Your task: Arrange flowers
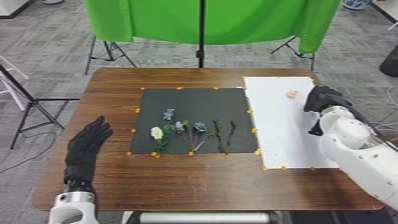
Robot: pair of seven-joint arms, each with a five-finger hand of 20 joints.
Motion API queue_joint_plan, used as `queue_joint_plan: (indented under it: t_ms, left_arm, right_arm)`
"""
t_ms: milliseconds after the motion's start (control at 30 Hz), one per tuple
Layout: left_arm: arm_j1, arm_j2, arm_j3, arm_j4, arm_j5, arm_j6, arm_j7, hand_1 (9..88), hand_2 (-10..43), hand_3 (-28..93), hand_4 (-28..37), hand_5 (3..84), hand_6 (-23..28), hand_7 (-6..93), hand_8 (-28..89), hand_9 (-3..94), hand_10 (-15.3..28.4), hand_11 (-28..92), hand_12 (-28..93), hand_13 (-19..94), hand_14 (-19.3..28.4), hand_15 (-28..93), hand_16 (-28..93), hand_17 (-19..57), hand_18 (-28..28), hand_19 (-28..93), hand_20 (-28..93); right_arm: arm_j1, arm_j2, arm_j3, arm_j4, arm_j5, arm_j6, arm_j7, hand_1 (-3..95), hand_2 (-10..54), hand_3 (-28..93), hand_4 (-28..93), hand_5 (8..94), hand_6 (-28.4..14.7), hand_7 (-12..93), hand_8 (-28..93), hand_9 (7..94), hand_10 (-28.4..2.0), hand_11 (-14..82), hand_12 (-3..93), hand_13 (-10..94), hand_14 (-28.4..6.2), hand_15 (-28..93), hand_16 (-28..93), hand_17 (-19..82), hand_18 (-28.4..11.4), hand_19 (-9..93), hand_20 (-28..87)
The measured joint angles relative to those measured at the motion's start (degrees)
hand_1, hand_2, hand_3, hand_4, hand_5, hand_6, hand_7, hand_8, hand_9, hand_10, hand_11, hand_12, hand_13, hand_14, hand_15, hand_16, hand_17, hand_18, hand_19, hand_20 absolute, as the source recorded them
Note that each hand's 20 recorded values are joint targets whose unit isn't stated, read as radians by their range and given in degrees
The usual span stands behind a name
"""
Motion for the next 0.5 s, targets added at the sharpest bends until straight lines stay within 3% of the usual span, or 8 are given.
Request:
queue_joint_plan:
  t_ms: [133, 267, 500]
  left_arm:
    - [0.0, -0.05, 0.00, 0.00, 0.00, 0.00, 0.01, 23.0, 10.0, 64, -28.3, 42.7, 7.0, 6.5, -5, 39.1, 14.2, 17, 11, 29, 18.7, 27, -2, 3.9, 13.7, 12, 20]
    - [0.0, -0.05, 0.00, 0.00, 0.00, 0.00, -0.01, 22.9, 9.9, 64, -28.3, 42.7, 7.1, 6.5, -5, 39.1, 14.3, 17, 11, 29, 18.8, 27, -2, 3.9, 13.6, 12, 20]
    - [-0.1, -0.01, 0.03, 0.02, 0.03, -0.02, -0.16, 22.9, 9.9, 64, -28.3, 42.6, 7.0, 6.4, -5, 39.1, 14.3, 17, 11, 29, 18.7, 27, -2, 3.9, 13.6, 12, 19]
  right_arm:
    - [-0.6, 0.1, -1.9, 0.5, -1.8, 7.2, -1.4, 59.4, -9.5, 58, -22, 79.2, 4.5, 25, 4, 90.8, -7.2, 7.1, 37.3, 92, 0.0, 62, 32, 67, -10.4, 93, 61]
    - [-2.0, 0.7, -0.5, -2.1, -2.3, 7.2, -1.8, 59.2, -9.5, 58, -22, 79.5, 4.3, 25, 4, 91.1, -7.3, 6.7, 37.6, 92, 0.1, 62, 32, 67, -10.3, 93, 61]
    - [0.5, 3.1, -4.1, -13.1, -0.6, 7.2, -4.7, 59.0, -9.5, 58, -21, 79.9, 4.2, 24, 4, 91.3, -7.2, 6.6, 37.9, 92, 0.3, 62, 32, 68, -10.3, 93, 61]
